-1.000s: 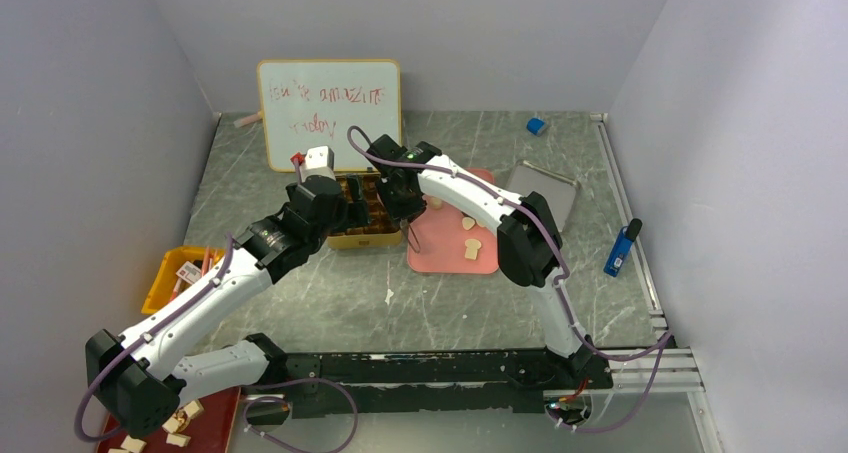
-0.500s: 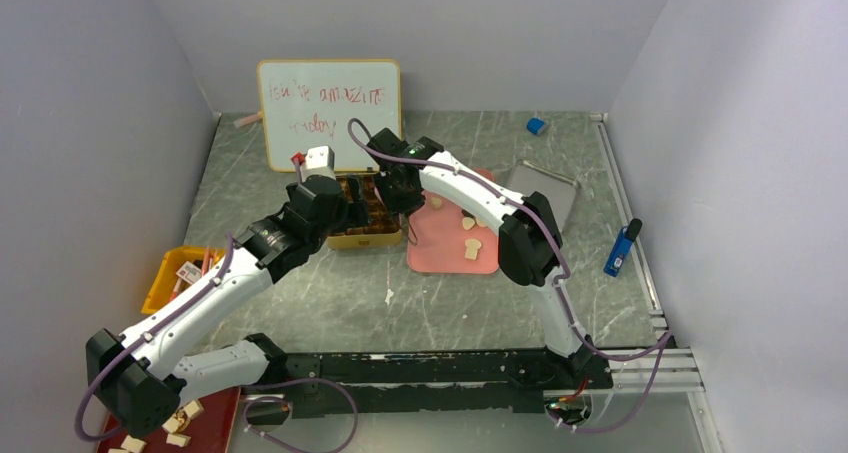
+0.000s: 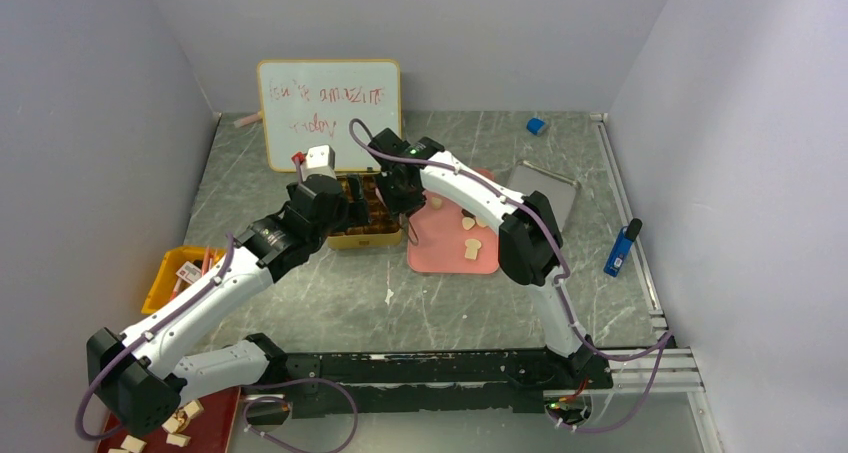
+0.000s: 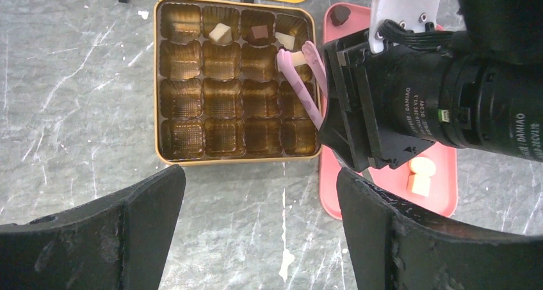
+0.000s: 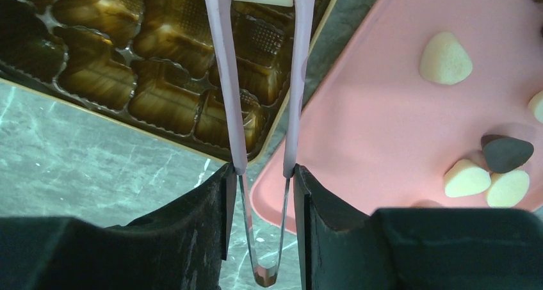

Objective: Pack the chocolate
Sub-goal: Place the fake chocolate in the packing box.

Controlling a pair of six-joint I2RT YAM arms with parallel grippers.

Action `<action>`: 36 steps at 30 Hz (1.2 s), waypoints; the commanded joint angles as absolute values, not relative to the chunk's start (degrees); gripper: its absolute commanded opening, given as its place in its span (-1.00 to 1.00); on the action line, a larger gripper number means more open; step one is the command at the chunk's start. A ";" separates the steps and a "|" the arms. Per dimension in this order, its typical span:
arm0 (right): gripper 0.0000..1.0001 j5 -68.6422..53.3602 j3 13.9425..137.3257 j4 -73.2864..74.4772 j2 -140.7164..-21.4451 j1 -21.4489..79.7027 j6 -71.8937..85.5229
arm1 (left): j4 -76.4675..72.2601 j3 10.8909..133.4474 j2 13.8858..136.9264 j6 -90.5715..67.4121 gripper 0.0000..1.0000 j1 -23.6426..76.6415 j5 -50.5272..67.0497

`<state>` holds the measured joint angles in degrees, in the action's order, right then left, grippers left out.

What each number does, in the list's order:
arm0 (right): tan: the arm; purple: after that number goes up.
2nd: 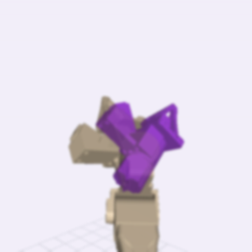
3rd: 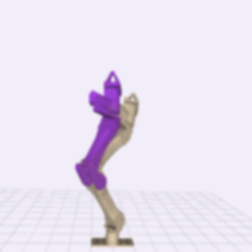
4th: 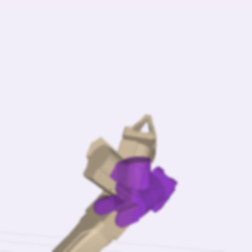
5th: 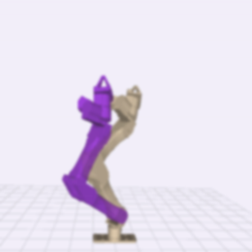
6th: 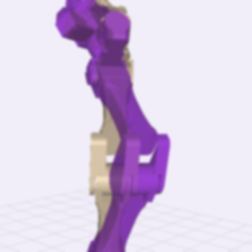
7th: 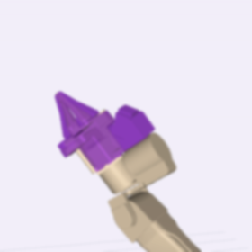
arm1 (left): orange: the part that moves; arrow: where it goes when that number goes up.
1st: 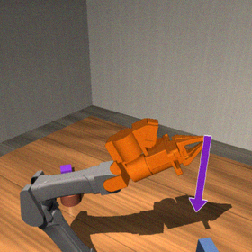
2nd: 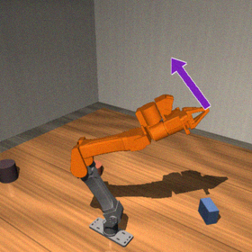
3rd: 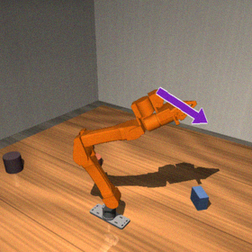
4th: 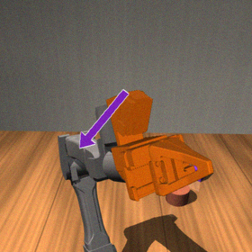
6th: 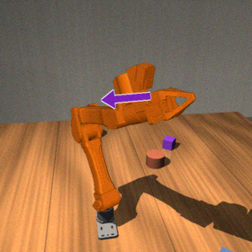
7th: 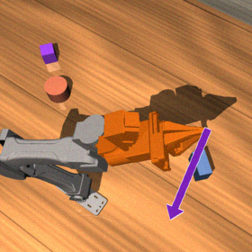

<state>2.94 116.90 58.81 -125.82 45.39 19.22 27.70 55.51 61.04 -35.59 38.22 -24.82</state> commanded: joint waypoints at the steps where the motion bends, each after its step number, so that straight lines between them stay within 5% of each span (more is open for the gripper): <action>1: -0.21 4.04 114.64 57.46 -122.85 44.72 19.22 | 26.98 58.17 61.51 -35.59 0.85 38.35 -24.46; 36: -0.22 4.82 114.08 54.16 -119.11 43.77 19.33 | 26.13 58.14 62.67 -35.07 0.86 38.41 -23.77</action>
